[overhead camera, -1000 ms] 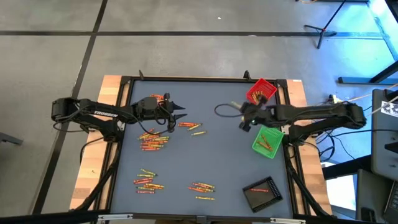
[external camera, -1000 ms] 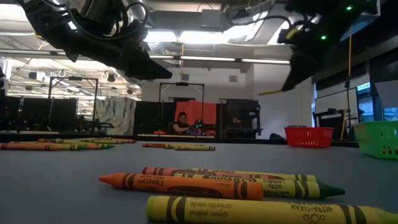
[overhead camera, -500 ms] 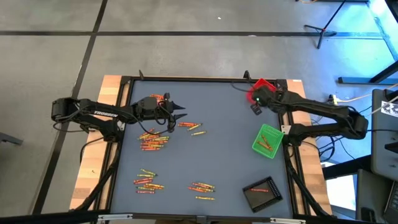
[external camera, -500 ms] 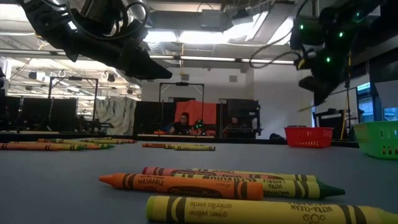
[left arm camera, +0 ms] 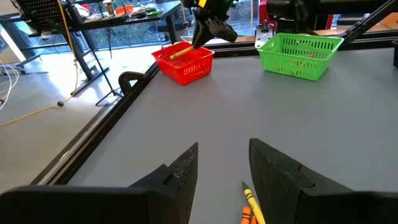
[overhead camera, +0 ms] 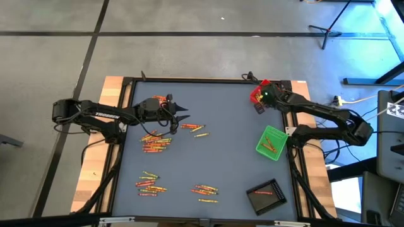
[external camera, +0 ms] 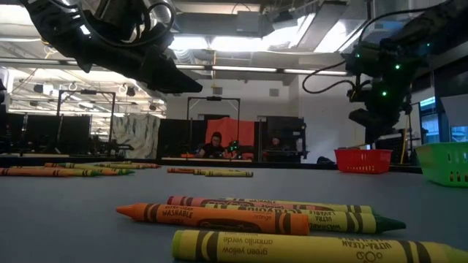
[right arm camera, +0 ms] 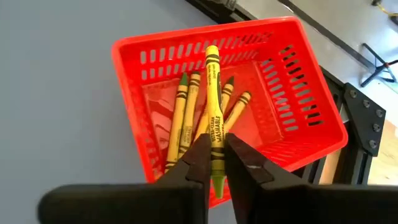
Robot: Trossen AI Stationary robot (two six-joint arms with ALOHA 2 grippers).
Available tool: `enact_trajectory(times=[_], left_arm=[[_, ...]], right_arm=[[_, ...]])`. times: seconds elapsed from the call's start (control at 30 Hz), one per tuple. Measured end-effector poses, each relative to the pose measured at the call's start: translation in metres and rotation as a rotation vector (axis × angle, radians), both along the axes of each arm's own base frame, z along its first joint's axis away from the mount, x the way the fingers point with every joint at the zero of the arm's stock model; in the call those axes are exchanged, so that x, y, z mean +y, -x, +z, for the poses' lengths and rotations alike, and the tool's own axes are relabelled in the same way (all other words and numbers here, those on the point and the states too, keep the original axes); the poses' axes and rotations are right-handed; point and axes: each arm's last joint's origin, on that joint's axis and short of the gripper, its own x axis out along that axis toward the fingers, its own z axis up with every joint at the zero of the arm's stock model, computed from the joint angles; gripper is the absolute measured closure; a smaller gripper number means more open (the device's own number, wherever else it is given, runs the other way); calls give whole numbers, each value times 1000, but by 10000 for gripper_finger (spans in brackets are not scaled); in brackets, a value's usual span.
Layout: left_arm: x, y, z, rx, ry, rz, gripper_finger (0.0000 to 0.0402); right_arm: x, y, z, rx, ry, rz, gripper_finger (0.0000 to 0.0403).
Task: Sort crayons
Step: Put the light green crayon into the red bin, then put the green crayon into the red bin
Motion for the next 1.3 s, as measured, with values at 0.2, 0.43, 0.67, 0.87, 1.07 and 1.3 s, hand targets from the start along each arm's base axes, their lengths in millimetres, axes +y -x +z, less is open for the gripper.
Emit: enact_trajectory(times=[0.2,0.43,0.67,0.87,1.07,1.3], left_arm=[[0,0,0,0,0,0,274],[0,0,0,-5,-1,0,274],[0,0,1,-9,-2,0,274],[0,0,1,-8,-2,0,274],[0,0,1,-8,-2,0,274],[0,0,1,-10,-3,0,274]], right_arm=[[-2,1,0,-11,16,-12,273],[-3,-11,12,-111,-12,113,211],[23,-53,28,-389,-1,523,205],[52,-83,37,-498,74,754,205],[72,-113,18,-503,78,893,205],[85,-144,-10,-535,100,996,205]])
